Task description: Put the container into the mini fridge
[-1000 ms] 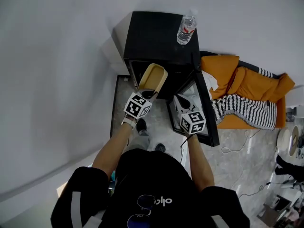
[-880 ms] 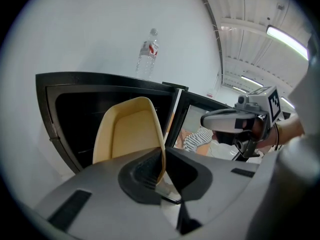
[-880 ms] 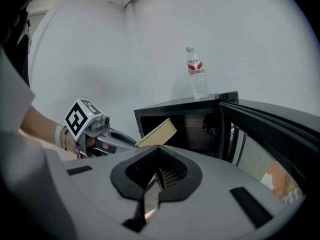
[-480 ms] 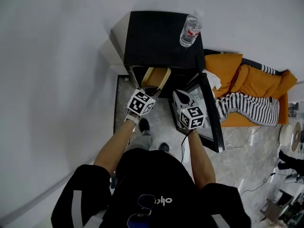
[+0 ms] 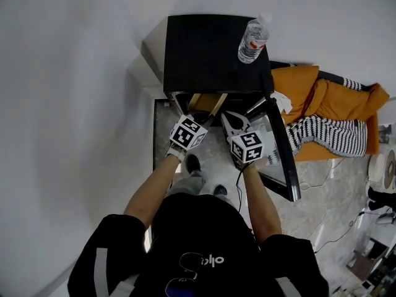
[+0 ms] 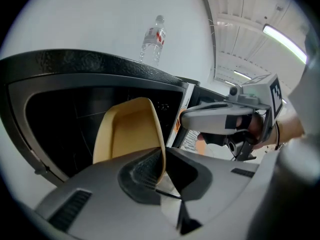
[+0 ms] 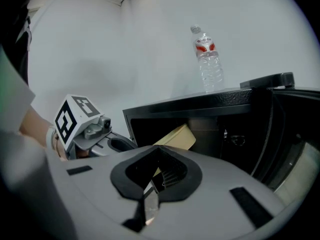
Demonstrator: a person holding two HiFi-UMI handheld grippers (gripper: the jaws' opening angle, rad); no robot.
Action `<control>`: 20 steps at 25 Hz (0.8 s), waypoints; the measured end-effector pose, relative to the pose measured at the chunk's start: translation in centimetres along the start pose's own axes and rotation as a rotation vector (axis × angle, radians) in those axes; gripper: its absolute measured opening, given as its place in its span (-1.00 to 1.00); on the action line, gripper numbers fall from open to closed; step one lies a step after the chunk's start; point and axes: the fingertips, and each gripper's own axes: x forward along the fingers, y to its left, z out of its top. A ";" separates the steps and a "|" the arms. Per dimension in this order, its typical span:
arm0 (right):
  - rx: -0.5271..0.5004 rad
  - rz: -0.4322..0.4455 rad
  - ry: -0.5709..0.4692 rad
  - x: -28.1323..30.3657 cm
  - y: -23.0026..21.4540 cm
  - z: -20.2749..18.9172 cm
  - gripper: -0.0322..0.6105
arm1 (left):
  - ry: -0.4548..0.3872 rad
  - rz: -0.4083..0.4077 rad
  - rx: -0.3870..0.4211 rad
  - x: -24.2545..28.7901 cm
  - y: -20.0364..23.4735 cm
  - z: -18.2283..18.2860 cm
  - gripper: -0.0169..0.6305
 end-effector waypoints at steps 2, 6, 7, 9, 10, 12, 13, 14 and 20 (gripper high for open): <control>0.005 -0.007 0.000 0.8 -0.1 0.1 -0.88 | 0.000 -0.010 0.003 0.2 0.4 0.1 -0.88; 0.008 -0.024 -0.004 1.8 -0.3 0.4 -0.88 | -0.001 -0.032 0.027 0.3 0.9 0.2 -0.88; 0.008 -0.029 -0.008 2.1 -0.4 0.5 -0.88 | 0.000 -0.037 0.036 0.4 0.9 0.3 -0.88; 0.011 -0.039 -0.015 2.5 -0.7 0.7 -0.88 | -0.001 -0.046 0.050 0.6 1.0 0.5 -0.88; 0.013 -0.044 -0.016 2.6 -0.8 0.7 -0.88 | -0.002 -0.049 0.053 0.7 1.1 0.6 -0.88; 0.022 -0.055 -0.014 2.6 -1.1 0.4 -0.88 | -0.004 -0.054 0.056 0.9 1.0 0.7 -0.88; 0.026 -0.061 -0.011 2.5 -1.4 0.2 -0.88 | -0.005 -0.055 0.057 1.0 1.1 0.8 -0.88; 0.030 -0.068 -0.009 2.4 -1.7 0.0 -0.88 | -0.006 -0.056 0.060 1.1 1.1 0.9 -0.88; 0.057 -0.097 0.004 1.9 -4.2 -1.1 -0.88 | -0.023 -0.048 0.053 1.8 2.0 1.9 -0.88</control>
